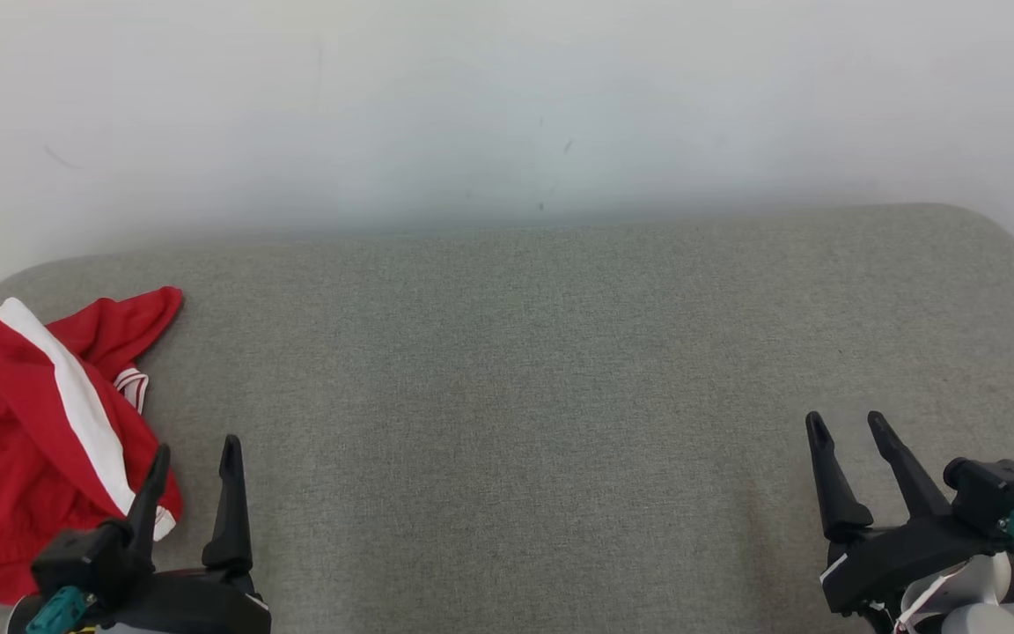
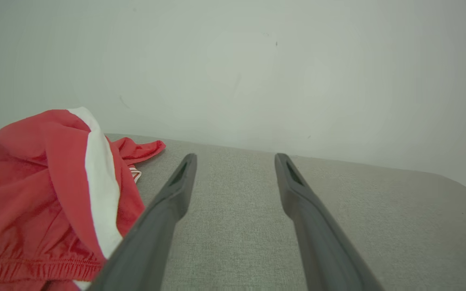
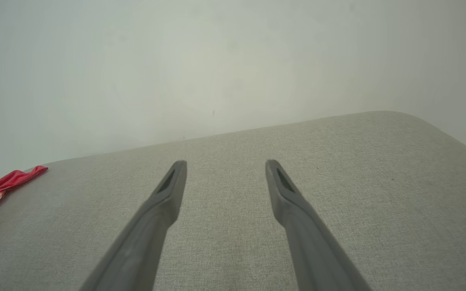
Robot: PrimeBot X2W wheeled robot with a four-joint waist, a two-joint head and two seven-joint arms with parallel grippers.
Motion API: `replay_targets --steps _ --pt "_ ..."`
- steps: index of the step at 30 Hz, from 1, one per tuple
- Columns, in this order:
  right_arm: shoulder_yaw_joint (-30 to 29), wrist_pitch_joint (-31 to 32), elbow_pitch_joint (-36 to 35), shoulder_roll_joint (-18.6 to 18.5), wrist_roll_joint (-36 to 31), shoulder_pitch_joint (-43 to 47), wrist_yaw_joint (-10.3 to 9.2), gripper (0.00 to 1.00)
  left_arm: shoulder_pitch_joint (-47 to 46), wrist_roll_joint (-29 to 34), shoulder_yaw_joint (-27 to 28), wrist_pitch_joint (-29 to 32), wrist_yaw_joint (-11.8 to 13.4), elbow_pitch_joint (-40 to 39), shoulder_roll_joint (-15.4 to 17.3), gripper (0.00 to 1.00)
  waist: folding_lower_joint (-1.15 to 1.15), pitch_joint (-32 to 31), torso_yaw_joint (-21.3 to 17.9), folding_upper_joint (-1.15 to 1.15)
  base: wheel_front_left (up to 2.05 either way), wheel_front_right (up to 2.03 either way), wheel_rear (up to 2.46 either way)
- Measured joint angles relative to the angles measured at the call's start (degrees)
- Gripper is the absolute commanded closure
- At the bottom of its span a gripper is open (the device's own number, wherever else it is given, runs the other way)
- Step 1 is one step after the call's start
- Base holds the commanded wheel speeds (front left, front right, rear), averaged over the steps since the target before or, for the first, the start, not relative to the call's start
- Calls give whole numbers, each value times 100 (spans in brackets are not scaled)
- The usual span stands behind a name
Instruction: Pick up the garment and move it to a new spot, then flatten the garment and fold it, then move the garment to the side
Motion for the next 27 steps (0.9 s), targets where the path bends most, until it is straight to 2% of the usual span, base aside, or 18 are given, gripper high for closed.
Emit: replay_targets --steps 27 --pt "-34 -155 -136 247 -1045 415 0 0 135 1213 -142 75 162 186 8 0 0 -35 21 0 0 0 0"
